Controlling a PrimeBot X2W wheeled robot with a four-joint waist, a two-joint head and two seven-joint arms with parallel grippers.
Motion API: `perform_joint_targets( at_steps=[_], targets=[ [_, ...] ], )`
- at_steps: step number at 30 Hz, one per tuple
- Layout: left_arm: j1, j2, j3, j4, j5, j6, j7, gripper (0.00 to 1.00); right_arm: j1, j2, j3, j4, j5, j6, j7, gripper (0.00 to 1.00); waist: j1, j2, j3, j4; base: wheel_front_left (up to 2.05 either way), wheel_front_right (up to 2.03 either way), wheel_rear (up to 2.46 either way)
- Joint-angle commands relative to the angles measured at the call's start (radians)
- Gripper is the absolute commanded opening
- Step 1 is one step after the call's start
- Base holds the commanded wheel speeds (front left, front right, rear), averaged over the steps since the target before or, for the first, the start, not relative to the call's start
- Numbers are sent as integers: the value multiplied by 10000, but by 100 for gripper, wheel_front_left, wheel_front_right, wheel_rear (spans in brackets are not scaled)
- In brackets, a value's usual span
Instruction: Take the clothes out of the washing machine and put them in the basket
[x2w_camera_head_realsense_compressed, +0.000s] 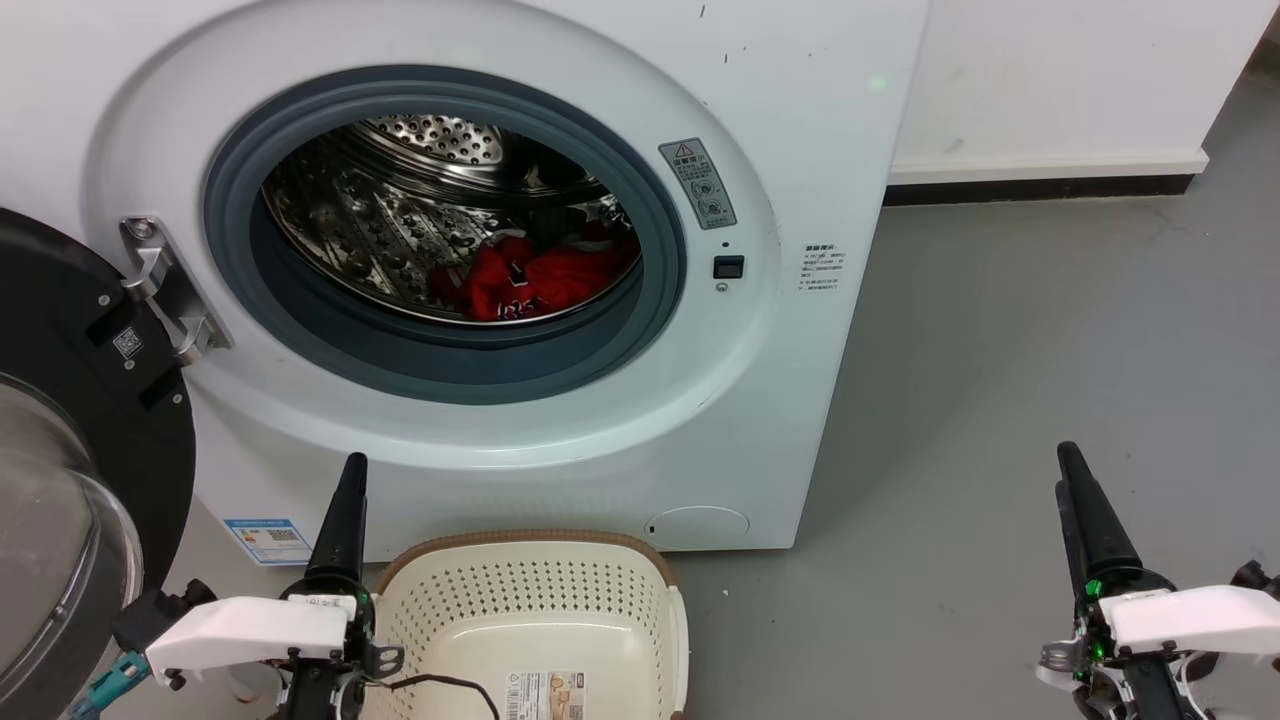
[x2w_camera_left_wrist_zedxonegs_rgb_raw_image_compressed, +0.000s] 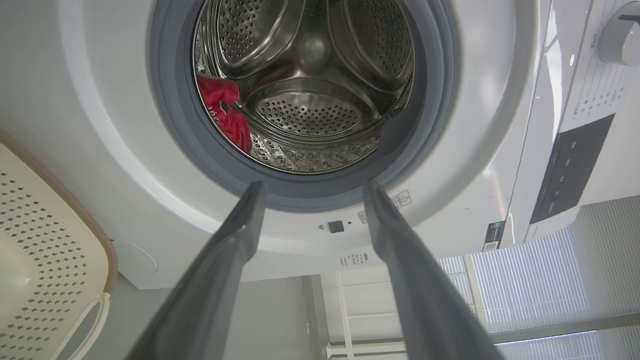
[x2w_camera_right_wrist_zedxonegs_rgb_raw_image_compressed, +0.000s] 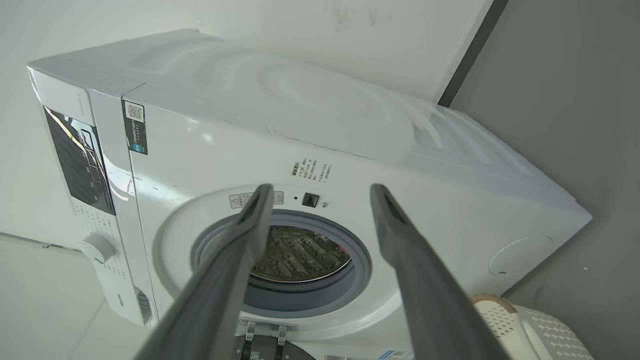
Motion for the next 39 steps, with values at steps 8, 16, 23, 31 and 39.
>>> perform_joint_targets(
  at_steps=[8,16,23,31,39],
  targets=[
    [-219,6,-109,-509,2094,-21,-368,100,124,-3,173,-596,-2437,2,-387,100,0,0,-16,28,0,0,0],
    [-194,48,-325,-608,3927,-23,-668,100,298,-1,246,-894,-4474,1,-679,100,0,0,-33,49,0,0,0],
    [-211,114,-431,-641,5314,-8,-913,100,435,0,294,-1139,-5770,1,-764,100,0,0,-37,62,0,0,0],
    [-200,172,-537,-601,6575,55,-1168,100,556,2,335,-1344,-7005,1,-804,100,0,0,-62,77,0,0,0],
    [-156,200,-695,-485,7718,87,-1437,100,709,4,438,-1468,-8149,1,-902,100,0,0,-88,99,0,0,0]
  ],
)
